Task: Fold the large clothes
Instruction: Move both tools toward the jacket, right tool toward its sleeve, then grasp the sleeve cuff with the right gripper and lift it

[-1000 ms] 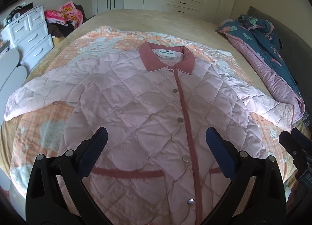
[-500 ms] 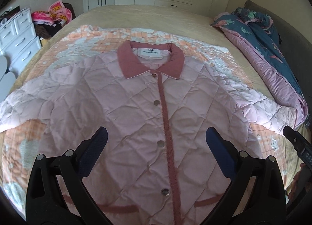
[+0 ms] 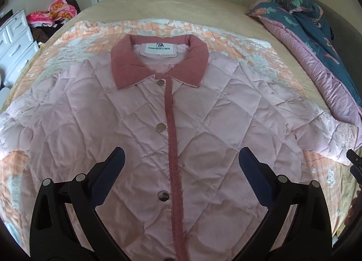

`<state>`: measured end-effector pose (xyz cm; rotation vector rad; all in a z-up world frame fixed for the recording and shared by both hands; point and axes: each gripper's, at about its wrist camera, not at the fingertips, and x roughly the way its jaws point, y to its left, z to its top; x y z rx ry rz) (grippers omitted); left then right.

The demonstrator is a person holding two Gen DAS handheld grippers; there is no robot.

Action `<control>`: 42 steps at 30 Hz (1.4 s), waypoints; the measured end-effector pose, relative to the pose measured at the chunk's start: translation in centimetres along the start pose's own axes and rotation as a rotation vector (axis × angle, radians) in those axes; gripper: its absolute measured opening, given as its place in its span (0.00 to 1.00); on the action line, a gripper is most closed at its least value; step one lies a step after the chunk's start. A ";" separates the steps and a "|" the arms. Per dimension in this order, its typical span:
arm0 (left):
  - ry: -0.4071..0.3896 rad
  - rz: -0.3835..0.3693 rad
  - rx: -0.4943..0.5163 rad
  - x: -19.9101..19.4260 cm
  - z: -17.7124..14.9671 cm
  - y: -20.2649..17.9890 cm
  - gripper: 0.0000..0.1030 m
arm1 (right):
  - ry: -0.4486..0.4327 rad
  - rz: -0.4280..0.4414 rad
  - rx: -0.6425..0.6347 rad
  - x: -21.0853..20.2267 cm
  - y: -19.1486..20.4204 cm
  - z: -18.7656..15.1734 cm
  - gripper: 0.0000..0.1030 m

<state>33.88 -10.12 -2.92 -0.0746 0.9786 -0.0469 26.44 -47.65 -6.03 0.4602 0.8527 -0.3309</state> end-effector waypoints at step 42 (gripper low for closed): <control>-0.067 0.005 0.027 1.4 4.6 -0.8 0.92 | -0.360 0.109 0.216 0.4 -5.8 11.0 0.15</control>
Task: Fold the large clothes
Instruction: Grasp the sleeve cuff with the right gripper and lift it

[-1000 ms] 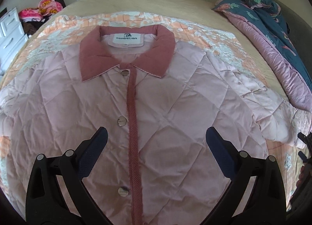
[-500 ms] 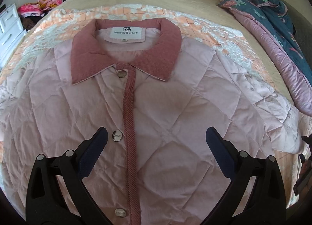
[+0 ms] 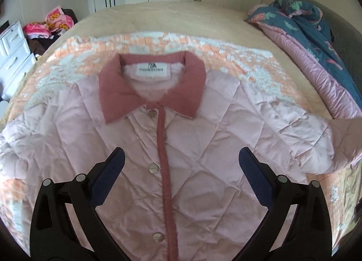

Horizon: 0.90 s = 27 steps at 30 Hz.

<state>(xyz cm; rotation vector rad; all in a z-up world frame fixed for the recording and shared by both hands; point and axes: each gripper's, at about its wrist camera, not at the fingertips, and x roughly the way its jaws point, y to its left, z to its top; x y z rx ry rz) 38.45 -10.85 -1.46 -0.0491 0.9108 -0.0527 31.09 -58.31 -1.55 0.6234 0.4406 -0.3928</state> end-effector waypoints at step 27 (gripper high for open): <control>-0.111 0.002 -0.037 -8.1 1.4 7.6 0.92 | -0.035 0.285 -0.345 -9.4 20.6 -3.5 0.14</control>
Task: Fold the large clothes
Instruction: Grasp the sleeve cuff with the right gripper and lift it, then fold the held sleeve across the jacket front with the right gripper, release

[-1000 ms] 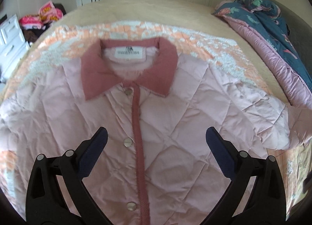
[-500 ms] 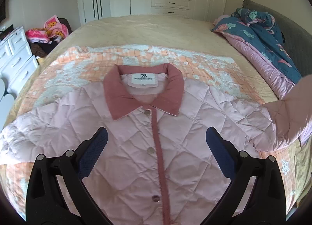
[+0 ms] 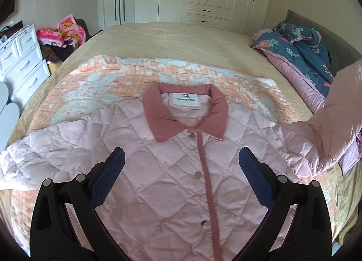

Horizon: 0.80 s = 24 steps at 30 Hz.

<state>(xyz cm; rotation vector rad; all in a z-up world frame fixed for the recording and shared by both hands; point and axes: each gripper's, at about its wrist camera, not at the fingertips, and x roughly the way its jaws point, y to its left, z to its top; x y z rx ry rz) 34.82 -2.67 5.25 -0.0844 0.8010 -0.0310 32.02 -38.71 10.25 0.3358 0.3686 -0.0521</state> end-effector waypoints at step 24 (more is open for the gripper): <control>0.028 -0.190 -0.296 0.2 -0.7 12.5 0.92 | 0.160 0.247 -0.187 4.6 16.8 -7.9 0.14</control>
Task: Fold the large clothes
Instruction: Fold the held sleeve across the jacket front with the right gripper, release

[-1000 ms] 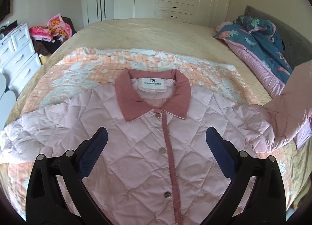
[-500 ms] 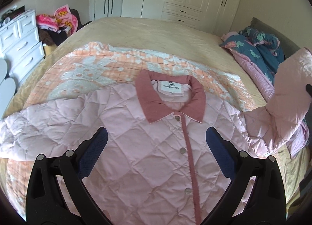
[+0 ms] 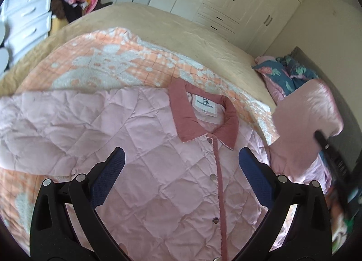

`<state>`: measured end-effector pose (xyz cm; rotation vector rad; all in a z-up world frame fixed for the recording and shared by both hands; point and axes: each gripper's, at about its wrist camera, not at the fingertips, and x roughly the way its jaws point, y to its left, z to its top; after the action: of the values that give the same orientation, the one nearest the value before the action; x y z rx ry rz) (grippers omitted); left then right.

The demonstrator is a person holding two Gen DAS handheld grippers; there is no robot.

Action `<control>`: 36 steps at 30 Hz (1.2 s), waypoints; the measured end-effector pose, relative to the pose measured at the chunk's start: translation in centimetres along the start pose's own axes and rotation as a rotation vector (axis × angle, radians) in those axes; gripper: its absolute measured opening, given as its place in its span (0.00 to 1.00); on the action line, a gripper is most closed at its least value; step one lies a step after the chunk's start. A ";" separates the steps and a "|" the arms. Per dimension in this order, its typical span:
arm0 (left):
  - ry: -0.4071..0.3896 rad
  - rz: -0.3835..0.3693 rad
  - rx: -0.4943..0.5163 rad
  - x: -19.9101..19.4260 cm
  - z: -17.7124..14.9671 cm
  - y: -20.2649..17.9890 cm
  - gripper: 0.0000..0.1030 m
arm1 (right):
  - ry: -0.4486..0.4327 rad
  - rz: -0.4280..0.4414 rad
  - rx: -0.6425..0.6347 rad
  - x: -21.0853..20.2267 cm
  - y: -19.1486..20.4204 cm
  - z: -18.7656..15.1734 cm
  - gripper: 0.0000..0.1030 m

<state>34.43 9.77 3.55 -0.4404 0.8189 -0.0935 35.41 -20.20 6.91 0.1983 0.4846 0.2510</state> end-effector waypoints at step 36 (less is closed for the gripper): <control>0.233 -0.320 -0.379 7.0 -3.7 7.0 0.92 | 0.378 0.313 -0.280 5.9 9.8 -13.5 0.69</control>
<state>35.89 13.10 -6.37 -0.9304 0.9937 -0.2929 32.06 -7.48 -4.97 -0.0517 0.7867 0.6655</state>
